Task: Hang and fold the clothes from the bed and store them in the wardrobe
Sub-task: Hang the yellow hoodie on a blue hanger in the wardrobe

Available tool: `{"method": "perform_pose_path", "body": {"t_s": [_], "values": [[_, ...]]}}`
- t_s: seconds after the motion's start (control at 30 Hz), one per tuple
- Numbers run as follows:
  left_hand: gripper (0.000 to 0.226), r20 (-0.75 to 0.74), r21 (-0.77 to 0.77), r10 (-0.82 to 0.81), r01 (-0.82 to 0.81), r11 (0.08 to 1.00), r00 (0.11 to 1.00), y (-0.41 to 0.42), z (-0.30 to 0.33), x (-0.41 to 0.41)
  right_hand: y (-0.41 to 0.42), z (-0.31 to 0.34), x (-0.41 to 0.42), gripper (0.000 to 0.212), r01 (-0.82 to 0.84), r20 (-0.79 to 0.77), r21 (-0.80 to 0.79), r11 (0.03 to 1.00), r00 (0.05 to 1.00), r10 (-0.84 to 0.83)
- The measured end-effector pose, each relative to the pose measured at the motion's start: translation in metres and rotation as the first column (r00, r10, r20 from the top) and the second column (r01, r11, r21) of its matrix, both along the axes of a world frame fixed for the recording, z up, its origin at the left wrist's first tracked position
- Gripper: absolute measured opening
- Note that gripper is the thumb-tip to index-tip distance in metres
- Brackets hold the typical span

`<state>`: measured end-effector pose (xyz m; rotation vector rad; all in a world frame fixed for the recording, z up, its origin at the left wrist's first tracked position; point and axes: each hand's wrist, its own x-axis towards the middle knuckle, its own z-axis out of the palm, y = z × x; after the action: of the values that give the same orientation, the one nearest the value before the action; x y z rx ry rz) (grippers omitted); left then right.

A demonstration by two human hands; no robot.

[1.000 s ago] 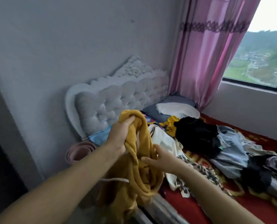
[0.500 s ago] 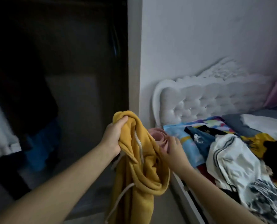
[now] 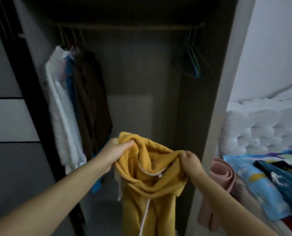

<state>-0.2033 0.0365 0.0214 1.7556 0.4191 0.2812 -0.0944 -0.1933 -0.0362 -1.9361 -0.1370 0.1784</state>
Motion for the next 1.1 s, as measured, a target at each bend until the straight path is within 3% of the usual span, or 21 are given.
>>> {"method": "perform_pose_path", "body": {"t_s": [0.07, 0.13, 0.2, 0.3, 0.37, 0.4, 0.47, 0.57, 0.67, 0.73, 0.8, 0.83, 0.9, 0.97, 1.0, 1.03, 1.1], "values": [[0.02, -0.031, 0.14, 0.034, -0.029, 0.99, 0.999, 0.047, -0.006, 0.002, 0.015, 0.032, 0.012, 0.03, 0.05, 0.06, 0.123, 0.991, 0.997, -0.058], [0.018, -0.124, 0.289, 0.045, -0.008, 0.957, 0.991, 0.082, -0.013, 0.01, 0.026, 0.064, 0.018, 0.029, 0.031, 0.169, 0.137, 0.99, 0.984, -0.054], [0.01, -0.237, 0.517, 0.07, 0.065, 0.853, 0.969, 0.104, -0.016, 0.022, 0.04, 0.091, 0.022, 0.027, -0.022, 0.272, 0.093, 0.995, 0.962, -0.004], [0.037, -0.313, 0.649, -0.008, 0.22, 0.729, 0.95, 0.108, -0.023, 0.046, 0.06, 0.119, 0.028, 0.027, -0.09, 0.356, 0.061, 0.994, 0.933, 0.063], [0.037, -0.327, 0.506, -0.215, 0.363, 0.783, 0.92, 0.098, -0.033, 0.071, 0.075, 0.133, 0.042, 0.028, -0.111, 0.394, 0.062, 0.992, 0.916, 0.078], [0.031, -0.336, 0.332, -0.276, 0.387, 0.86, 0.9, 0.092, -0.038, 0.082, 0.081, 0.14, 0.051, 0.028, -0.114, 0.407, 0.062, 0.992, 0.91, 0.08], [0.022, -0.316, -0.084, -0.25, 0.236, 0.968, 0.915, 0.086, -0.037, 0.104, 0.089, 0.153, 0.073, 0.027, -0.121, 0.421, 0.021, 0.992, 0.902, 0.101], [0.017, -0.16, -0.501, -0.082, -0.009, 0.865, 0.984, 0.092, -0.012, 0.144, 0.092, 0.167, 0.122, 0.027, -0.112, 0.403, -0.192, 0.975, 0.897, 0.182], [0.027, -0.079, -0.561, 0.032, -0.072, 0.825, 0.996, 0.099, 0.036, 0.189, 0.095, 0.172, 0.178, 0.024, -0.067, 0.312, -0.494, 0.867, 0.917, 0.248], [0.027, -0.014, -0.559, 0.031, -0.033, 0.829, 0.999, 0.098, 0.066, 0.216, 0.097, 0.173, 0.21, 0.025, -0.073, 0.182, -0.668, 0.74, 0.949, 0.257], [0.024, 0.056, -0.557, 0.054, -0.014, 0.831, 0.997, 0.096, 0.091, 0.244, 0.101, 0.184, 0.236, 0.023, -0.14, 0.031, -0.771, 0.621, 0.966, 0.257], [0.022, 0.089, -0.554, 0.07, -0.009, 0.833, 0.994, 0.093, 0.101, 0.257, 0.103, 0.192, 0.247, 0.021, -0.125, 0.04, -0.783, 0.609, 0.968, 0.249], [0.017, 0.138, -0.564, 0.083, 0.009, 0.826, 0.987, 0.087, 0.117, 0.276, 0.107, 0.219, 0.272, 0.019, 0.116, 0.364, -0.706, 0.699, 0.906, 0.216], [0.015, 0.156, -0.579, 0.084, 0.023, 0.815, 0.984, 0.086, 0.122, 0.293, 0.112, 0.256, 0.292, 0.021, 0.422, 0.78, -0.422, 0.803, 0.62, 0.084], [0.016, 0.148, -0.58, 0.078, 0.023, 0.814, 0.986, 0.088, 0.121, 0.3, 0.114, 0.275, 0.3, 0.025, 0.511, 0.878, -0.31, 0.802, 0.478, 0.035], [0.018, 0.138, -0.578, 0.068, 0.024, 0.816, 0.988, 0.09, 0.12, 0.306, 0.114, 0.292, 0.306, 0.031, 0.589, 0.912, -0.28, 0.758, 0.409, 0.02], [0.02, 0.124, -0.569, 0.066, 0.016, 0.822, 0.99, 0.098, 0.119, 0.312, 0.111, 0.313, 0.319, 0.042, 0.684, 0.879, -0.394, 0.614, 0.476, 0.035]]}}
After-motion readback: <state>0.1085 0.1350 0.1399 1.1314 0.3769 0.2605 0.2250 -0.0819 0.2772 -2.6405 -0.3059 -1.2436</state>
